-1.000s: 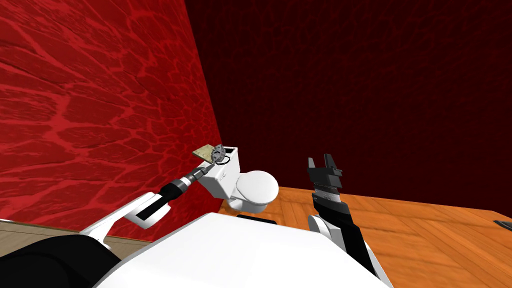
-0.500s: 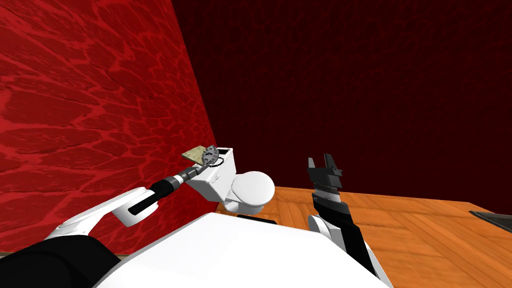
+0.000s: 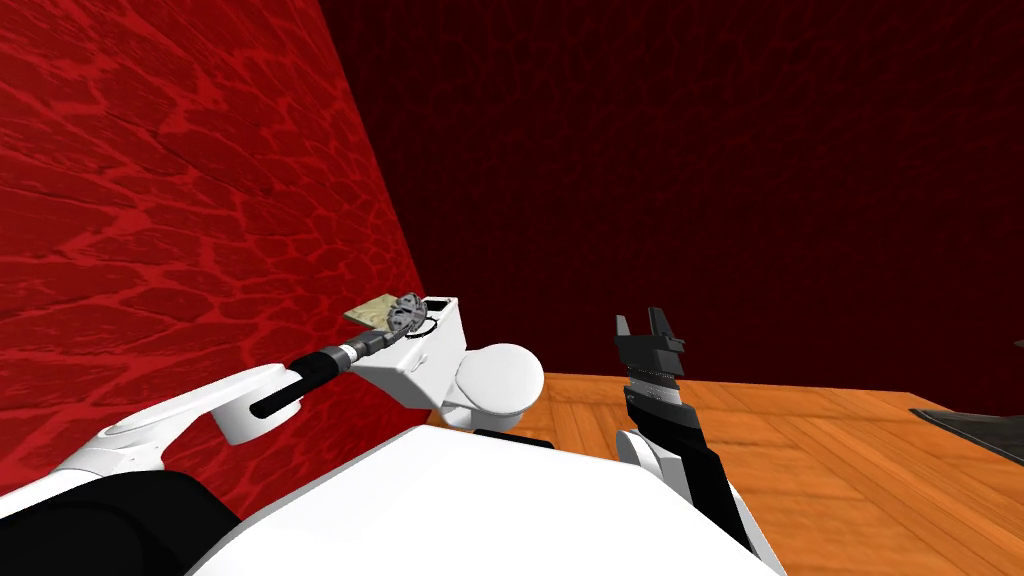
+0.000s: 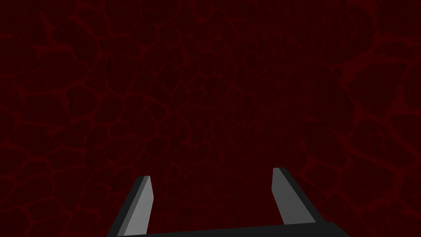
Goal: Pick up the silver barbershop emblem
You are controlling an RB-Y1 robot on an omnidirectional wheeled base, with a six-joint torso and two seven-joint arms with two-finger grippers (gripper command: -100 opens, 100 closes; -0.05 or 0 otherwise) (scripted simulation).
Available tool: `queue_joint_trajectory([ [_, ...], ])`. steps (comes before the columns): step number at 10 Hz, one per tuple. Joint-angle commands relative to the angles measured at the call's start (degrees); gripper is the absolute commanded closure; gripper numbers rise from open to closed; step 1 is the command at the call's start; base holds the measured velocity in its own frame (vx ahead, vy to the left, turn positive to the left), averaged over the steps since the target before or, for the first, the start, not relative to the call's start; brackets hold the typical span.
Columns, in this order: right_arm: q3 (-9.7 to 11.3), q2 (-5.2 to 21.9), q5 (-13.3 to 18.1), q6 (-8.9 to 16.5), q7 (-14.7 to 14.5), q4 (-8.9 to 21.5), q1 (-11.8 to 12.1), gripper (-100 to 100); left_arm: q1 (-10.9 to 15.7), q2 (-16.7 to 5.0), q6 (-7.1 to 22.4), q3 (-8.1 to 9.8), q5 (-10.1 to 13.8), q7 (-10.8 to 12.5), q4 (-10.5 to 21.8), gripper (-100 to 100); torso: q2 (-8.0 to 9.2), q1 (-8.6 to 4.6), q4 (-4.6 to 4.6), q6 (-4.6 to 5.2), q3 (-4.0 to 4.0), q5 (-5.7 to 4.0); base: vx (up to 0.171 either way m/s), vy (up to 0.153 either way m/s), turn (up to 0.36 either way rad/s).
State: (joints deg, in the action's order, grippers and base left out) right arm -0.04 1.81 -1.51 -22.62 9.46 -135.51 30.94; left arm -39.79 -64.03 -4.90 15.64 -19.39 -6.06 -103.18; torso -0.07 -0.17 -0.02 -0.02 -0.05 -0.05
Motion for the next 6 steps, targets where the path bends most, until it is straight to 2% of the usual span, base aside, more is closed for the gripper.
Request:
queue_joint_trajectory([
  [1, 0.0, 0.0, 0.0, 0.0, 0.0, 0.0, 0.0, 0, 0.0, 0.0, 0.0, 0.0, 0.0, 0.0, 0.0, -100, 0.0, 0.0, 0.0, 0.0, 0.0, 0.0, 0.014, -0.017, -0.004],
  [2, 0.0, 0.0, 0.0, 0.0, 0.0, 0.0, 0.0, 0, -0.03, -0.09, 0.14, 0.03, -0.03, 0.0, 0.04, 0, 0.06, 0.08, 0.01, -0.01, 0.03, 0.02, 0.0, 0.0, 0.0],
  [3, 0.0, 0.0, 0.0, 0.0, 0.0, 0.0, 0.0, 0, 2.84, 0.35, -0.53, -2.84, -1.71, 1.18, 2.9, -100, 0.11, 0.14, 0.02, -0.01, 0.06, 0.04, -0.129, 0.052, -0.289],
  [4, 0.0, 0.01, 0.0, 0.0, 0.0, 0.0, -0.03, 0, 4.53, 0.35, -0.53, -2.9, -1.71, 1.18, 4.73, -100, 0.47, 0.34, 0.08, 0.07, 0.25, 0.09, -0.171, 0.067, -0.227],
  [6, 0.0, 0.0, 0.0, 0.0, 0.0, 0.01, -0.01, 0, 7.11, 0.35, -0.53, -2.9, -1.71, 1.18, 8.31, -100, 0.55, 0.38, 0.13, -0.07, 0.33, 0.1, -0.065, 0.01, -0.009],
])
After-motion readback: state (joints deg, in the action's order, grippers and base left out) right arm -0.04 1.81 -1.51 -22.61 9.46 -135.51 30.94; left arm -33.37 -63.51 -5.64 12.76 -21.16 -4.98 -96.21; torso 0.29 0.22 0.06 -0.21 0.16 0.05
